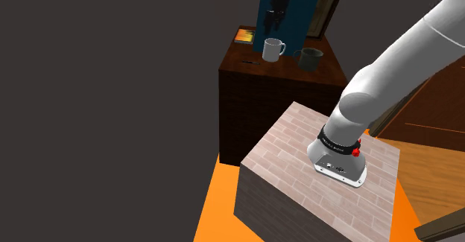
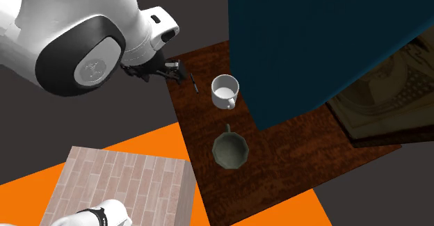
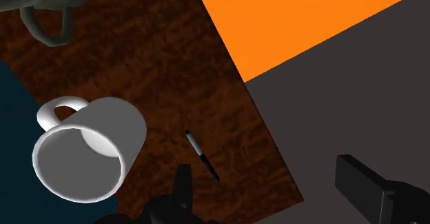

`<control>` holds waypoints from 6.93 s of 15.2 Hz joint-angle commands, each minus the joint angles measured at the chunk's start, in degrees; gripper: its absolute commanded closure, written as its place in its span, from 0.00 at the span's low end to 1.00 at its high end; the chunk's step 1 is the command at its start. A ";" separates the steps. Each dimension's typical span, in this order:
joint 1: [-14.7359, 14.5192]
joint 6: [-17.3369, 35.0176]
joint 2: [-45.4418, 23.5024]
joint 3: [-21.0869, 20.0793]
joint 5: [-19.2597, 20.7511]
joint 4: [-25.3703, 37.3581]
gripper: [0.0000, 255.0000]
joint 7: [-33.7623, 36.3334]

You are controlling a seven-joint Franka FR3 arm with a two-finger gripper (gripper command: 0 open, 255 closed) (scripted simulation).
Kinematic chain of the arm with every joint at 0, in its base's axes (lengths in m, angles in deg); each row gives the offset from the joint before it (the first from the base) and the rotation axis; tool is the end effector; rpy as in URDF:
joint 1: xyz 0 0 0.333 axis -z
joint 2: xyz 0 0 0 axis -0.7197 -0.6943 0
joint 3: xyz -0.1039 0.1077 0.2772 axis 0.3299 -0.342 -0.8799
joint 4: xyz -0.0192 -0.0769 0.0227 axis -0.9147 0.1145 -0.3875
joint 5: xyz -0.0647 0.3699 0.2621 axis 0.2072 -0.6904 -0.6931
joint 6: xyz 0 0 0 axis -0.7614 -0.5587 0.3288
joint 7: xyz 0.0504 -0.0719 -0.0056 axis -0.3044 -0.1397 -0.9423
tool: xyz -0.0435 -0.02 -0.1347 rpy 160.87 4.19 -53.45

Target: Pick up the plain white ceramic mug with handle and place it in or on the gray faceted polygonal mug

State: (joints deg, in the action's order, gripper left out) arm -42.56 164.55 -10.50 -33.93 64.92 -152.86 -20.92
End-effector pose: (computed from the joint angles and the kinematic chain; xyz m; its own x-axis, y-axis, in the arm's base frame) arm 0.4873 -0.2293 0.4301 0.9944 0.0220 0.1031 0.0204 -0.9996 0.0172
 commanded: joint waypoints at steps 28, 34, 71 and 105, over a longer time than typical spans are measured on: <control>5.05 10.20 -33.06 6.86 -15.03 15.12 0.00 -21.32; 5.05 10.20 -33.06 6.86 -15.03 15.12 1.00 -21.32; 4.09 -12.67 -24.96 8.15 -9.55 31.01 1.00 -17.44; 11.24 -0.19 -0.19 15.25 5.27 -2.70 1.00 -24.72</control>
State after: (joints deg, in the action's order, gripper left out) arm -31.28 163.64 -10.41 -18.83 70.26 -155.14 -45.56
